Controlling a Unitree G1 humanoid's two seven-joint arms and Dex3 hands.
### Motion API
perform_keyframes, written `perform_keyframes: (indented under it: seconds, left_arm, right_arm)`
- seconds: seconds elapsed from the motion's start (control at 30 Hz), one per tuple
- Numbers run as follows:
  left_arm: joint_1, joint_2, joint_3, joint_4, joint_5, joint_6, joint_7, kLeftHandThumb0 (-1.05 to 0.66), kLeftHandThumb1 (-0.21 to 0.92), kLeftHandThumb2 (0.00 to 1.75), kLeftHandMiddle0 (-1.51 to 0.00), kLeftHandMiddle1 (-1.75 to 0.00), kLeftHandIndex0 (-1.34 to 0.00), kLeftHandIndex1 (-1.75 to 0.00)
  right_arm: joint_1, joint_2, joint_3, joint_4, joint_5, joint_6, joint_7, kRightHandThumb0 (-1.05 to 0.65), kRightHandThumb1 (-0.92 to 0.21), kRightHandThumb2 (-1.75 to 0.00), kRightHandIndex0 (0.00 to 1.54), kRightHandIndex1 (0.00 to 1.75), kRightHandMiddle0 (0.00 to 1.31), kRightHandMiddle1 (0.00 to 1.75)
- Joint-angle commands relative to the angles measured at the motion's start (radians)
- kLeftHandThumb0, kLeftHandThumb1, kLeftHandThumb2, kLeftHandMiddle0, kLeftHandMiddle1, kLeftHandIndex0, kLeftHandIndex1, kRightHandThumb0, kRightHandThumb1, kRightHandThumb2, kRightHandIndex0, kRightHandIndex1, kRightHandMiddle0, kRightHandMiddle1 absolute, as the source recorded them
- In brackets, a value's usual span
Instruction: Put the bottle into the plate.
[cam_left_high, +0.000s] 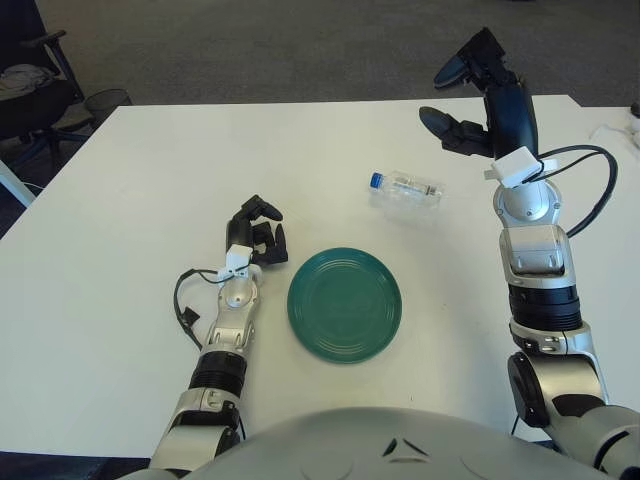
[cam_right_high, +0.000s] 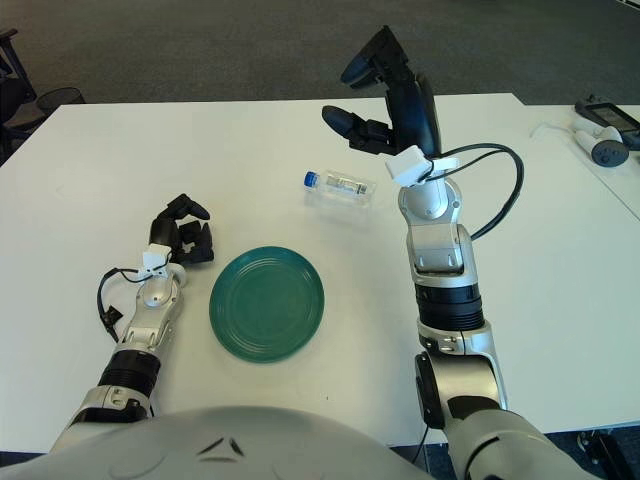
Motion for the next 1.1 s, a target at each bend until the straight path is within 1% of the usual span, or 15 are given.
perform_keyframes:
  seconds: [0.0,0.13,0.17,0.23,0.33,0.37,0.47,0.5,0.57,0.63,0.7,0.73,0.8,0.9,1.07]
  left_arm:
    - [0.04,-0.002,-0.004,0.035,0.01,0.037,-0.002,-0.59,0.07,1.63,-1.31,-1.75,-0.82,-1.75]
    - [0.04,0.002,-0.004,0.036,0.011,0.037,-0.004,-0.59,0.06,1.63,-1.31,-1.75,-0.82,-1.75]
    - [0.039,0.004,-0.003,0.039,0.01,0.037,-0.005,-0.59,0.06,1.63,-1.31,-1.75,-0.82,-1.75]
    - [0.036,0.004,-0.003,0.049,0.01,0.034,-0.004,-0.59,0.06,1.64,-1.31,-1.75,-0.83,-1.75]
    - [0.035,0.004,-0.004,0.054,0.014,0.027,0.001,-0.6,0.04,1.66,-1.31,-1.75,-0.85,-1.75]
    - [0.034,0.004,-0.005,0.058,0.017,0.024,0.005,-0.6,0.04,1.66,-1.31,-1.75,-0.85,-1.75]
    - [0.029,0.0,-0.008,0.067,0.025,0.02,0.015,-0.61,0.03,1.67,-1.31,-1.75,-0.86,-1.75]
    - [0.028,-0.001,-0.008,0.069,0.025,0.02,0.016,-0.61,0.03,1.67,-1.31,-1.75,-0.86,-1.75]
    - [0.027,-0.002,-0.008,0.071,0.023,0.017,0.017,-0.61,0.03,1.67,-1.31,-1.75,-0.86,-1.75]
    - [0.025,-0.003,-0.008,0.076,0.021,0.015,0.019,-0.61,0.03,1.67,-1.31,-1.75,-0.86,-1.75]
    - [0.024,-0.003,-0.008,0.078,0.021,0.013,0.019,-0.61,0.03,1.67,-1.32,-1.75,-0.85,-1.75]
    - [0.024,-0.003,-0.008,0.079,0.02,0.012,0.02,-0.61,0.03,1.67,-1.32,-1.75,-0.85,-1.75]
    - [0.02,-0.002,-0.008,0.084,0.023,0.01,0.024,-0.61,0.03,1.67,-1.32,-1.75,-0.85,-1.75]
    - [0.019,-0.001,-0.008,0.088,0.023,0.01,0.024,-0.6,0.04,1.66,-1.32,-1.75,-0.85,-1.75]
    - [0.016,0.0,-0.006,0.089,0.014,0.015,0.019,-0.6,0.04,1.66,-1.32,-1.75,-0.84,-1.75]
  right_arm:
    - [0.006,-0.003,0.039,-0.039,-0.02,0.05,0.044,-0.35,-0.92,-0.46,0.34,1.04,0.25,1.68]
    - [-0.003,-0.038,0.068,-0.076,-0.046,0.131,0.124,-0.35,-0.92,-0.49,0.33,0.97,0.22,1.72]
    - [-0.007,-0.047,0.073,-0.083,-0.054,0.148,0.143,-0.46,-0.91,-0.49,0.33,0.93,0.16,1.55]
    - [-0.017,-0.07,0.085,-0.094,-0.07,0.188,0.19,-0.58,-0.91,-0.5,0.32,0.87,0.11,1.33]
    - [-0.071,-0.127,0.12,-0.089,-0.112,0.288,0.311,-0.64,-0.92,-0.5,0.25,0.8,0.04,1.15]
    - [-0.083,-0.146,0.132,-0.092,-0.129,0.32,0.351,-0.65,-0.92,-0.5,0.24,0.79,0.03,1.13]
    - [-0.118,-0.192,0.171,-0.097,-0.175,0.413,0.457,-0.68,-0.92,-0.49,0.15,0.66,0.01,0.93]
    - [-0.129,-0.202,0.183,-0.094,-0.185,0.438,0.484,-0.7,-0.92,-0.46,0.11,0.6,0.01,0.81]
    - [-0.157,-0.222,0.215,-0.078,-0.212,0.477,0.538,-0.72,-0.92,-0.43,0.07,0.52,0.0,0.67]
    - [-0.178,-0.247,0.242,-0.063,-0.235,0.488,0.578,-0.78,-0.92,-0.37,0.03,0.34,0.0,0.44]
    - [-0.191,-0.263,0.26,-0.053,-0.253,0.489,0.601,-0.82,-0.92,-0.34,0.01,0.24,0.0,0.32]
    - [-0.196,-0.269,0.268,-0.048,-0.261,0.487,0.608,-0.88,-0.92,-0.33,0.01,0.15,0.0,0.2]
    - [-0.201,-0.285,0.285,-0.021,-0.272,0.463,0.614,-0.96,-0.92,-0.32,0.0,0.08,0.0,0.1]
    - [-0.202,-0.294,0.291,-0.007,-0.271,0.449,0.625,-1.02,-0.92,-0.3,0.0,0.02,0.0,0.03]
    - [-0.199,-0.307,0.292,0.006,-0.257,0.428,0.646,-1.04,-0.92,-0.26,0.0,0.0,0.0,0.0]
